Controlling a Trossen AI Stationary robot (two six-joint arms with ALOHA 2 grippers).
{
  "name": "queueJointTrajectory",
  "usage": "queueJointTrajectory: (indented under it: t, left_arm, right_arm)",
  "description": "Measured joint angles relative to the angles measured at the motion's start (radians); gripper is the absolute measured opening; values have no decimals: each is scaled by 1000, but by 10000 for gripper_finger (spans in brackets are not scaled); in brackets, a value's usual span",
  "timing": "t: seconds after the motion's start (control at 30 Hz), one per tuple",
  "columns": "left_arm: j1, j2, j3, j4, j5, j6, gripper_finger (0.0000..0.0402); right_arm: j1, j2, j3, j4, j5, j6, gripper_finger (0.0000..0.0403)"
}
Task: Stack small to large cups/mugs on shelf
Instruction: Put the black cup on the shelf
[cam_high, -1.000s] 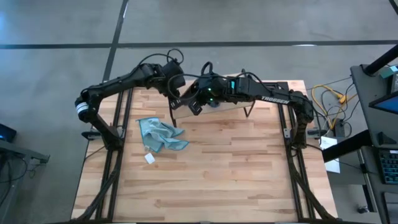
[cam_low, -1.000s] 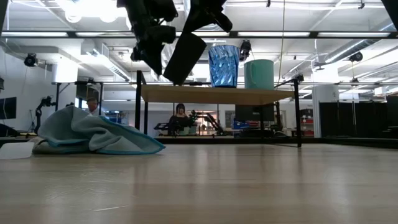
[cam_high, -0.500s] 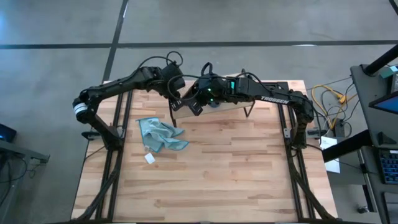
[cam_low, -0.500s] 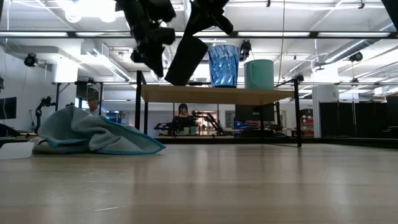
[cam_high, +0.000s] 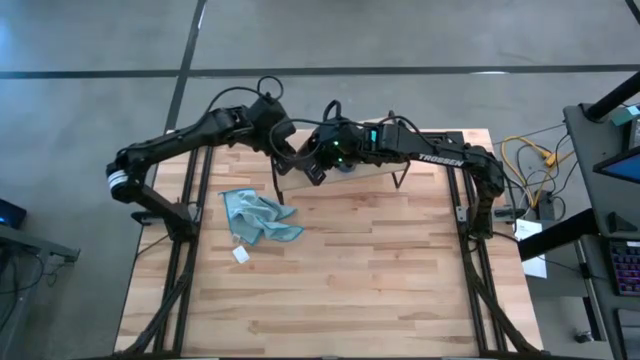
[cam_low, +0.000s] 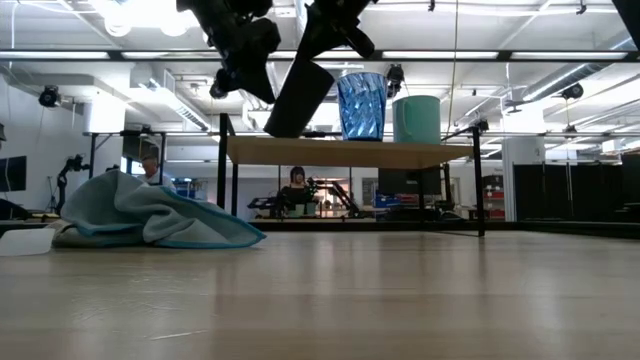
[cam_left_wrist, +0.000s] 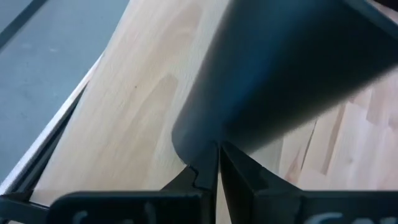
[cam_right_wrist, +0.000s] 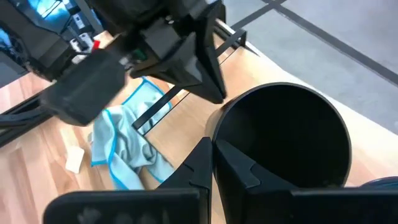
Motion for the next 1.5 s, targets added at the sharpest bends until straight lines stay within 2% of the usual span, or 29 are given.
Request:
queueJointTrajectory:
  t: [0.23, 0.57, 0.87, 1.23, 1.5]
  left_arm:
    - [1, 4, -9, 6, 2, -8, 3]
    - [0, 4, -86, 17, 5, -12, 3]
    - [0, 5, -103, 81, 25, -35, 3]
    - [0, 5, -117, 82, 39, -61, 3]
    - [0, 5, -117, 83, 63, -62, 3]
  right_arm:
    - [0, 0, 1, 4, -10, 2, 8]
    - [0, 0, 1, 50, -47, 0, 8]
    - [0, 0, -11, 61, -54, -1, 8]
    - [0, 0, -29, 134, -54, -1, 9]
    - [-2, 0, -45, 130, -58, -1, 30]
